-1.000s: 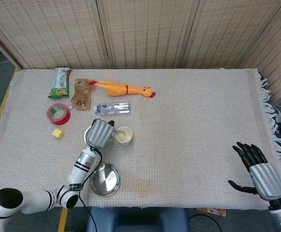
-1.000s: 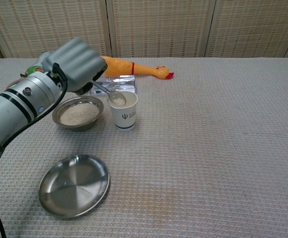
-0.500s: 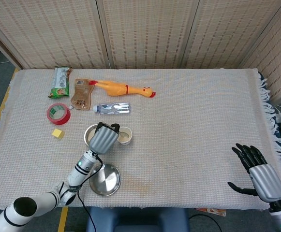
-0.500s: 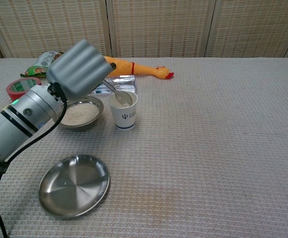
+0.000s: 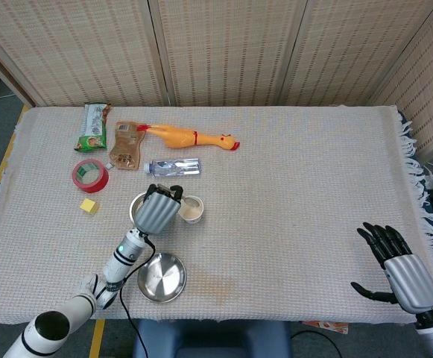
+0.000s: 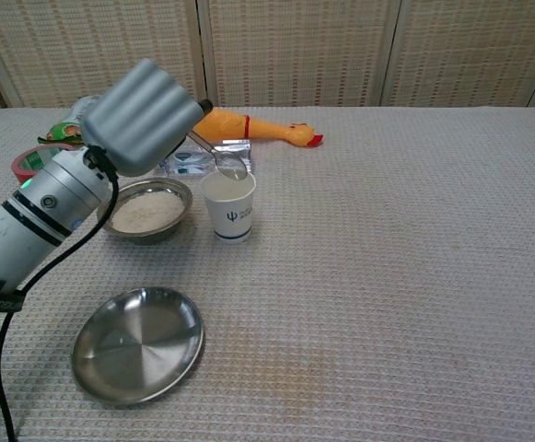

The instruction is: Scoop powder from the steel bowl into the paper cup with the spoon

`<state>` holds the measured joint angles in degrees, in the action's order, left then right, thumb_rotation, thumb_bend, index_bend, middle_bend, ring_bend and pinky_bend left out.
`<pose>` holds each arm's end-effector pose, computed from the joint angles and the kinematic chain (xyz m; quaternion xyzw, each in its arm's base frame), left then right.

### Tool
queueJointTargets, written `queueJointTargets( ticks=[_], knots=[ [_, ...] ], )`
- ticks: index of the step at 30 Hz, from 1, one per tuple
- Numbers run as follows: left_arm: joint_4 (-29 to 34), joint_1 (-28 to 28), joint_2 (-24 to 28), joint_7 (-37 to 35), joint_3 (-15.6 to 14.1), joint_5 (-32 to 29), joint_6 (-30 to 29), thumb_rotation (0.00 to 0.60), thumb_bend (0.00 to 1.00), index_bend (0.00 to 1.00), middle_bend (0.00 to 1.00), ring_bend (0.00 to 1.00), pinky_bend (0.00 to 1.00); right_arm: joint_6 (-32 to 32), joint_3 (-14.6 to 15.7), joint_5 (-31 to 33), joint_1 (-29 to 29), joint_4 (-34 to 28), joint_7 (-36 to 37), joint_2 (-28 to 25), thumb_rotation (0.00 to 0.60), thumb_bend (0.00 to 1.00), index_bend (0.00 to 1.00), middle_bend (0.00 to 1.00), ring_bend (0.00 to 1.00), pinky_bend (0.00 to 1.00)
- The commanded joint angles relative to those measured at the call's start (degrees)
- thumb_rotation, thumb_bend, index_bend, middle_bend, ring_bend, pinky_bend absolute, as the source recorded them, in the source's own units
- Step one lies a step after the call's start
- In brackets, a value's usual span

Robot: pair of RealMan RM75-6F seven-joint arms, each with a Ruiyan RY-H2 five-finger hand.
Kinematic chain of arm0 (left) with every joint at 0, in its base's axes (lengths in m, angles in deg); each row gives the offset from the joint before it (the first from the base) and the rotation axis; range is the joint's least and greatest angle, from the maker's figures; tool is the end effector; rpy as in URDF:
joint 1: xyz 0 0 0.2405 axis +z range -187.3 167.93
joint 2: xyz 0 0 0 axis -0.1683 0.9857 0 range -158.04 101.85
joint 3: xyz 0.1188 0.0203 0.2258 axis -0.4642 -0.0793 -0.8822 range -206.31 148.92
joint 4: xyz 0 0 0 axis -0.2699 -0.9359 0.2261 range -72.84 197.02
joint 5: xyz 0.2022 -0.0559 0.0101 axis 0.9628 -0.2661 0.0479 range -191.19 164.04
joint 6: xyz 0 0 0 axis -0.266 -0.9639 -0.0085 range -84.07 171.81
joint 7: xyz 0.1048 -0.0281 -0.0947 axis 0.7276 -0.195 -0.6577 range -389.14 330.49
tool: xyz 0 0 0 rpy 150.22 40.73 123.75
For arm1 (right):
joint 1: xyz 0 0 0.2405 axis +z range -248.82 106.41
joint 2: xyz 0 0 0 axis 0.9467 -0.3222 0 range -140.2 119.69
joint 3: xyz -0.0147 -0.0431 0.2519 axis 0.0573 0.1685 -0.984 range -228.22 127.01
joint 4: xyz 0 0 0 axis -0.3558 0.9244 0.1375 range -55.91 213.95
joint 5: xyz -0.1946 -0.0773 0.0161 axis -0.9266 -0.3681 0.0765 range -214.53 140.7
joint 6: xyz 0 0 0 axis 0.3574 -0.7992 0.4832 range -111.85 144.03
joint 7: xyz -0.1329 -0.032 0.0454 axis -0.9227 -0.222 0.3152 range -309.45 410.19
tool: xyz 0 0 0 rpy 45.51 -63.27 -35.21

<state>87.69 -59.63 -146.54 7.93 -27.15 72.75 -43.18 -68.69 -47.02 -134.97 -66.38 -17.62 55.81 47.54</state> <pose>-0.1214 0.3709 -0.0486 -0.6801 0.1665 -0.3650 0.6137 -0.2874 -0.1527 0.1599 0.6620 -0.3987 0.3997 0.4931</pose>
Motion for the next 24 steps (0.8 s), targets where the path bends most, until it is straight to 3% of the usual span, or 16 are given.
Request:
queueJointTargets(
  ticks=[1, 8, 11, 16, 20, 22, 24],
  knots=[
    [-1.0, 0.0, -0.5, -0.5, 0.4, 0.6, -0.4, 0.600, 0.40, 0.72, 1.00, 1.00, 1.00, 0.0, 0.0, -0.1, 0.0, 0.0, 0.0, 0.0, 0.450, 0.11, 0.00, 0.00, 0.00, 0.00],
    [-1.2, 0.5, -0.9, -0.8, 2.2, 0.0, 0.8, 0.600, 0.40, 0.72, 1.00, 1.00, 1.00, -0.3, 0.1, -0.3, -0.1, 0.0, 0.0, 0.0, 0.451, 0.11, 0.00, 0.00, 0.00, 0.00],
    [2.5, 1.7, -0.1, 1.8, 3.9, -2.2, 3.4, 0.600, 0.40, 0.72, 1.00, 1.00, 1.00, -0.1, 0.0, -0.2, 0.0, 0.0, 0.0, 0.0, 0.451, 0.11, 0.00, 0.00, 0.00, 0.00],
    [22.7, 4.5, 7.7, 7.8, 7.5, -6.5, 5.9, 0.600, 0.40, 0.71, 1.00, 1.00, 1.00, 0.7, 0.0, 0.2, 0.3, 0.1, -0.1, 0.1, 0.452, 0.11, 0.00, 0.00, 0.00, 0.00],
    [27.5, 5.1, 10.1, 9.5, 7.7, -6.5, 5.5, 0.600, 0.40, 0.71, 1.00, 1.00, 1.00, 0.8, 0.0, 0.2, 0.3, 0.1, -0.1, 0.1, 0.451, 0.11, 0.00, 0.00, 0.00, 0.00],
    [37.0, 6.7, 14.6, 10.6, 8.1, -7.2, 5.0, 0.600, 0.40, 0.71, 1.00, 1.00, 1.00, 1.0, 0.0, 0.3, 0.4, 0.0, -0.3, 0.1, 0.449, 0.11, 0.00, 0.00, 0.00, 0.00],
    [53.3, 9.8, 21.6, 10.0, 8.1, -11.4, 7.8, 0.600, 0.40, 0.71, 1.00, 1.00, 1.00, 1.1, 0.1, 0.2, 0.4, -0.2, -0.8, 0.3, 0.451, 0.11, 0.00, 0.00, 0.00, 0.00]
  ],
)
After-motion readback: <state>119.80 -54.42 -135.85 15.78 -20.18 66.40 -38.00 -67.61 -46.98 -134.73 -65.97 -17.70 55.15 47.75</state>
